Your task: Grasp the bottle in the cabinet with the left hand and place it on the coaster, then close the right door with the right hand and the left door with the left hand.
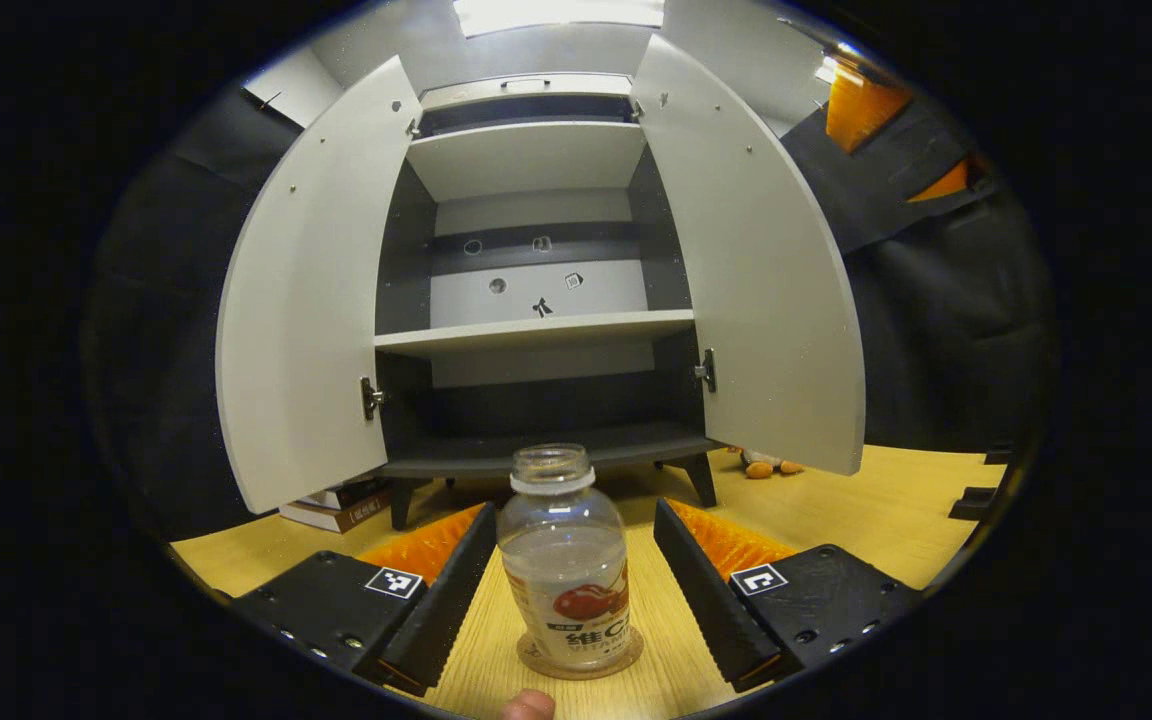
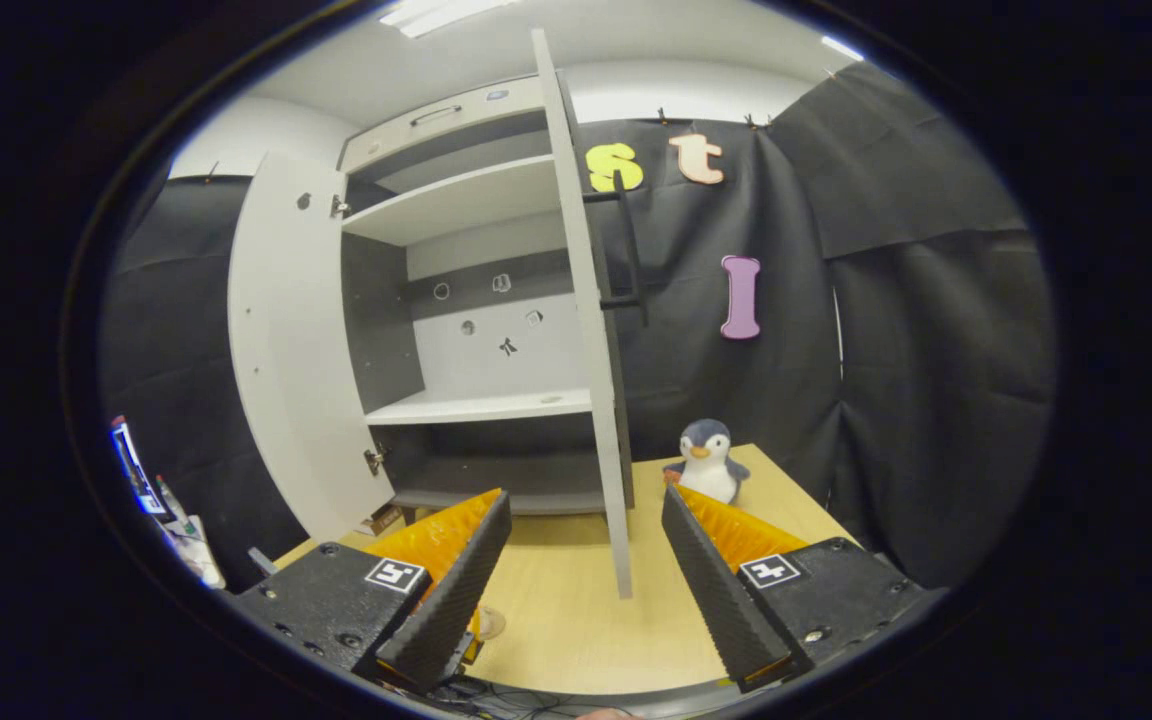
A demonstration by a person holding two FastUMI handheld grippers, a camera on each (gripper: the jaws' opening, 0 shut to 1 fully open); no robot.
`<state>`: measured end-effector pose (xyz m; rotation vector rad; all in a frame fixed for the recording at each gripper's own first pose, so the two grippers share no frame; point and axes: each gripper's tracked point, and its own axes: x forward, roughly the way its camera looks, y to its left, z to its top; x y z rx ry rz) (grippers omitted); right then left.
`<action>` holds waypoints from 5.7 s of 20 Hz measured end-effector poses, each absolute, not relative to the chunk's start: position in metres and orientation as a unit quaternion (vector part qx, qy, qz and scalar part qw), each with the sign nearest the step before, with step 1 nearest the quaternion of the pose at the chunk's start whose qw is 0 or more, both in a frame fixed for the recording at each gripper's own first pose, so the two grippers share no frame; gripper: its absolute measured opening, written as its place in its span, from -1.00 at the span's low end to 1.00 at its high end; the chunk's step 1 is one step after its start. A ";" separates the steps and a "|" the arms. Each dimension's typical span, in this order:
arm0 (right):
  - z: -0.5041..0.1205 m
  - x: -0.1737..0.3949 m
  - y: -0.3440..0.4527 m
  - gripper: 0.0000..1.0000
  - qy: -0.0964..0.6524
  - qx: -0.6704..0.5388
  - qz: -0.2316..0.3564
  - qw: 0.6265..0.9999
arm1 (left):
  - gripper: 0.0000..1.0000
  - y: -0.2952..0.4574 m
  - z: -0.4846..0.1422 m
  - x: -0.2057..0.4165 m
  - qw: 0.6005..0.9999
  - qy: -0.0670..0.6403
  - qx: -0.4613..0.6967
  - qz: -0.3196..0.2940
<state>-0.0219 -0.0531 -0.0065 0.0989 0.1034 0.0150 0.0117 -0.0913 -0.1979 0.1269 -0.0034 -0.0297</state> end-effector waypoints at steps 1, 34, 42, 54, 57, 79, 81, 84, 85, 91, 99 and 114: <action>-0.007 -0.022 -0.054 0.99 0.051 0.055 0.008 0.997 | 0.92 -0.091 -0.188 0.010 0.998 -0.011 0.063 -0.016; 0.143 0.052 -0.156 0.89 -0.125 0.014 0.002 0.992 | 0.92 -0.019 -0.007 -0.020 0.996 -0.034 0.037 0.078; 0.170 0.082 -0.147 0.95 -0.133 -0.033 -0.003 0.991 | 0.92 -0.018 -0.017 -0.025 0.996 -0.026 0.022 0.077; 0.165 0.084 -0.089 0.94 -0.133 -0.038 0.060 0.989 | 0.91 0.012 -0.017 -0.028 0.994 -0.023 0.046 0.099; 0.164 0.091 -0.065 0.94 -0.137 -0.039 0.089 0.986 | 0.92 0.018 -0.017 -0.030 0.993 -0.022 0.051 0.103; 0.151 0.092 -0.031 1.00 -0.142 -0.063 0.077 0.985 | 0.92 0.059 -0.016 -0.057 0.988 -0.018 0.030 0.153; 0.134 0.073 -0.042 1.00 -0.127 -0.051 0.065 0.988 | 0.91 0.053 -0.013 -0.050 0.990 -0.020 0.015 0.137; 0.095 0.049 -0.053 1.00 -0.092 -0.038 0.054 0.994 | 0.89 0.038 -0.010 -0.041 0.994 -0.021 -0.002 0.110; 0.082 0.042 -0.059 1.00 -0.084 -0.031 0.047 0.995 | 0.89 0.034 -0.010 -0.039 0.994 -0.020 -0.005 0.103; 0.012 0.004 -0.079 1.00 -0.050 -0.016 -0.007 0.999 | 0.94 0.017 -0.004 -0.027 0.997 -0.021 0.009 0.074; 0.005 0.001 -0.067 1.00 -0.042 0.001 0.018 0.999 | 0.89 0.017 0.059 -0.040 0.994 -0.087 -0.001 0.067; 0.033 0.017 -0.042 1.00 -0.056 -0.012 0.075 0.996 | 0.89 0.286 0.089 -0.049 0.945 -0.086 -0.054 0.312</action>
